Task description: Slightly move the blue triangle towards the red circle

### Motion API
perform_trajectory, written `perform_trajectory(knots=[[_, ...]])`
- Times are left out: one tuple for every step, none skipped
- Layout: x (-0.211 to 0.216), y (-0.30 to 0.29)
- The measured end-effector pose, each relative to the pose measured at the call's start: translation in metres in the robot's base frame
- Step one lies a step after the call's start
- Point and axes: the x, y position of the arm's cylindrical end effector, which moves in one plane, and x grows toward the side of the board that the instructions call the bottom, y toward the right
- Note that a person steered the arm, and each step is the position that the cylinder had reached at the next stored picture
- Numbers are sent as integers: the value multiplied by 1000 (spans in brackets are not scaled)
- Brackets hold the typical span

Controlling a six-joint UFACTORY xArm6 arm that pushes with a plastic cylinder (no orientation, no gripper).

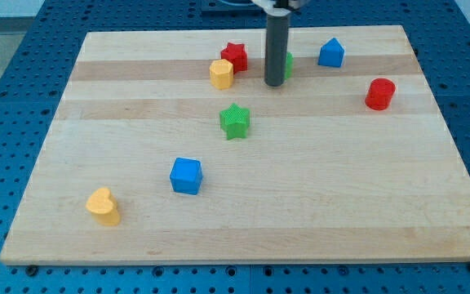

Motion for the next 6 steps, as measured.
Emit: perform_trajectory(knots=[[-10, 22], [-25, 26], [-54, 29], [-59, 34], [-90, 58], [-79, 108]])
